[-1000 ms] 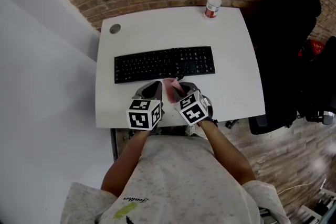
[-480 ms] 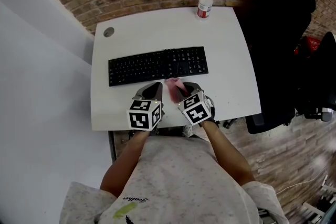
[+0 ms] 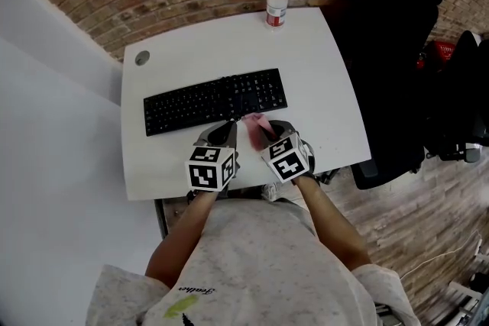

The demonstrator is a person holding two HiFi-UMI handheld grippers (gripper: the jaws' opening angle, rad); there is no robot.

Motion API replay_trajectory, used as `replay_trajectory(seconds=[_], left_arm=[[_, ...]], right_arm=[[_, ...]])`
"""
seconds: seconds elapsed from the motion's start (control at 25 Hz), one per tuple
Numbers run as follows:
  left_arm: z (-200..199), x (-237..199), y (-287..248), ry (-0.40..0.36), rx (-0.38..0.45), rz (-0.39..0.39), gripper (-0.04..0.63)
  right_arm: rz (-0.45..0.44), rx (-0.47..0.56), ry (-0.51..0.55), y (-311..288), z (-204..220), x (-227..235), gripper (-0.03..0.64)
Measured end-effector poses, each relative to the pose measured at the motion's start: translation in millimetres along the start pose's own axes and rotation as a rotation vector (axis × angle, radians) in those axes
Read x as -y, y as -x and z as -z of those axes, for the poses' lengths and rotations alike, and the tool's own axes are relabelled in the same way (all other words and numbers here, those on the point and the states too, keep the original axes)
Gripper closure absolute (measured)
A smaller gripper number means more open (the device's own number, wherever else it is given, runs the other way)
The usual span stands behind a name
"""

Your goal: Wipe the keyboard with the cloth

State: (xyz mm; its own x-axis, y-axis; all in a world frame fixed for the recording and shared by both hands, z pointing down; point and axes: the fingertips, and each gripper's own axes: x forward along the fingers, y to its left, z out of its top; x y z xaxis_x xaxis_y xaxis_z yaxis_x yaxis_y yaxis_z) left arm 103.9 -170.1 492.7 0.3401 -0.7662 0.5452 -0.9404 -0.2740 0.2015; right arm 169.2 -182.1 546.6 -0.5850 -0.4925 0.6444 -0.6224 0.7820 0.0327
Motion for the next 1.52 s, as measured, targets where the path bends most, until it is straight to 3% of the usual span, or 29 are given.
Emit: replay_trajectory(seconds=[1.16, 1.36, 1.52], left_arm=[[-11.2, 49.6, -39.9, -0.060, -0.016, 0.114, 0.601], [-12.6, 51.0, -42.7, -0.065, -0.015, 0.125, 0.601], [-14.7, 45.6, -41.4, -0.054, -0.011, 0.121, 0.601]], right_arm=[[0.161, -0.003, -0.166, 43.2, 40.1, 80.3, 0.594], [0.186, 0.033, -0.250, 55.3, 39.9, 95.0, 0.594], [0.227, 0.085, -0.375, 63.7, 32.2, 111.3, 0.594]])
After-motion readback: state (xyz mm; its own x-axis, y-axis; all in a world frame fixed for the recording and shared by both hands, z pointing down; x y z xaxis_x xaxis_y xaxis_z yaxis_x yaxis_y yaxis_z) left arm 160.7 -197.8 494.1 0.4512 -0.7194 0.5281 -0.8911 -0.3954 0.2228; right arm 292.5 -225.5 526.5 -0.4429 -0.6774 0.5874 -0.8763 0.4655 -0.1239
